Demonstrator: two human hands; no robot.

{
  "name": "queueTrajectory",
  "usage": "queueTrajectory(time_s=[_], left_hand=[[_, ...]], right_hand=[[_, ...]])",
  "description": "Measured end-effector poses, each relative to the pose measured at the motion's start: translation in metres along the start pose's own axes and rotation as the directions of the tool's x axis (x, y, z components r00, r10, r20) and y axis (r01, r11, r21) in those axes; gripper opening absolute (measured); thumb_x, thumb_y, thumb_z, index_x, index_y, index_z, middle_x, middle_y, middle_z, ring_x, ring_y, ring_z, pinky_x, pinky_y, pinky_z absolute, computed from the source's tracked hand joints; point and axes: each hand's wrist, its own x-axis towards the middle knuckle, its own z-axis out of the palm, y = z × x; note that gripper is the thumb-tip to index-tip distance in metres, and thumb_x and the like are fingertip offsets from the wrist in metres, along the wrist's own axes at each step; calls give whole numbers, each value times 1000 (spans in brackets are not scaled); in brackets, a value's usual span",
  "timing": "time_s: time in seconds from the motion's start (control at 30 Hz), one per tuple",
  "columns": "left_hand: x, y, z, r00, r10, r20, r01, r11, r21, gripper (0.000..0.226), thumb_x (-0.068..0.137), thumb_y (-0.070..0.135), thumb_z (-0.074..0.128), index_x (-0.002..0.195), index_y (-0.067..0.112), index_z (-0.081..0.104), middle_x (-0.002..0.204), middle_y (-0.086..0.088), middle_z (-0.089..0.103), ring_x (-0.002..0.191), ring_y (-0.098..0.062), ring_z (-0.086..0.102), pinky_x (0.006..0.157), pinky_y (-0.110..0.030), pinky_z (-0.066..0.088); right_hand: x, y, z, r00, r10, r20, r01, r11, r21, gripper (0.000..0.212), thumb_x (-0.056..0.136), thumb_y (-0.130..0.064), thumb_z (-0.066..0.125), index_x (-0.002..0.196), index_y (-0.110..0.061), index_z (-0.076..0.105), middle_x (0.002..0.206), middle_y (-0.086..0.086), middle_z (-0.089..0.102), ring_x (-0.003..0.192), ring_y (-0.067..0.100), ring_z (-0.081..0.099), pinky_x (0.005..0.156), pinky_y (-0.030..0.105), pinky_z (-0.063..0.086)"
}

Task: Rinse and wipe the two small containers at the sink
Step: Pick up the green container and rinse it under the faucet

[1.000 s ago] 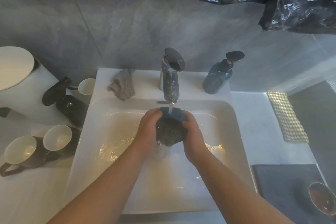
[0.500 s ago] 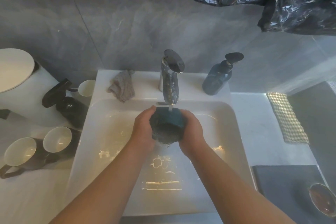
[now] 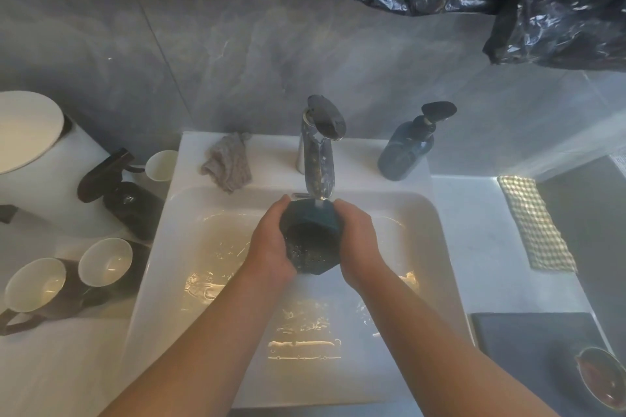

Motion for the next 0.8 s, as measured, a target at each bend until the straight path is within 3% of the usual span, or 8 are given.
queueTrajectory(time_s=[0.07, 0.2, 0.27, 0.4, 0.47, 0.57, 0.67, 0.8], left_hand=[[-1, -1, -2, 1000, -8, 1, 8, 1000, -14, 64, 66, 56, 75, 115, 16, 74, 118, -20, 72, 108, -42, 69, 93, -63, 50], [-3, 0, -5, 998, -61, 24, 63, 994, -94, 47, 85, 50, 62, 115, 14, 71, 113, -19, 71, 102, -40, 67, 75, -56, 59], [-8, 3, -4, 995, -90, 49, 98, 980, -174, 37, 85, 41, 61, 109, 14, 71, 106, -17, 69, 94, -38, 65, 68, -54, 59], [-12, 5, -5, 991, -97, 94, 114, 973, -201, 38, 60, 27, 63, 93, 15, 76, 108, -17, 71, 90, -36, 67, 87, -48, 51], [-15, 5, -5, 989, -118, 88, 134, 969, -209, 42, 59, 27, 61, 95, 15, 77, 109, -18, 72, 95, -37, 67, 83, -52, 54], [-20, 7, -2, 989, -117, 85, 133, 968, -211, 42, 57, 26, 63, 95, 16, 76, 104, -17, 72, 96, -37, 65, 75, -57, 57], [-21, 9, -1, 993, -100, 60, 110, 975, -192, 33, 62, 25, 62, 91, 14, 74, 102, -18, 70, 93, -37, 64, 85, -53, 53], [-21, 11, 0, 998, -56, 28, 59, 989, -132, 22, 80, 18, 55, 89, 9, 73, 95, -18, 71, 87, -34, 65, 88, -44, 51]], right_hand=[[6, 3, 1, 1000, 8, -9, -8, 999, -43, 31, 98, -27, 43, 78, -11, 59, 84, 11, 57, 77, 19, 51, 68, 29, 43], [22, -2, 3, 999, 41, 20, -36, 978, -203, 22, 103, -16, 37, 92, -13, 56, 80, 3, 52, 76, 19, 48, 64, 26, 41], [23, -3, 8, 995, 91, 42, -83, 983, -163, 26, 101, -15, 39, 86, -12, 60, 80, 3, 57, 78, 21, 51, 60, 25, 41], [21, -3, 16, 995, 73, 66, -59, 978, -202, 24, 98, -10, 49, 80, -13, 64, 74, 1, 58, 72, 18, 54, 59, 25, 42], [28, -2, 15, 997, 63, 43, -48, 955, -292, 24, 101, -6, 41, 89, -6, 62, 70, -3, 46, 67, 17, 47, 55, 20, 37], [36, -4, 11, 998, 62, 21, -52, 942, -332, 31, 104, -6, 36, 74, -12, 45, 68, -3, 38, 60, 11, 41, 55, 19, 36], [31, 0, 12, 999, 38, 11, -34, 955, -296, 32, 99, -3, 39, 71, -11, 50, 69, 3, 46, 66, 18, 44, 59, 26, 37], [29, 7, 11, 995, 96, 10, -92, 977, -191, 26, 100, -12, 40, 96, -4, 65, 86, 8, 58, 82, 23, 53, 73, 33, 43]])
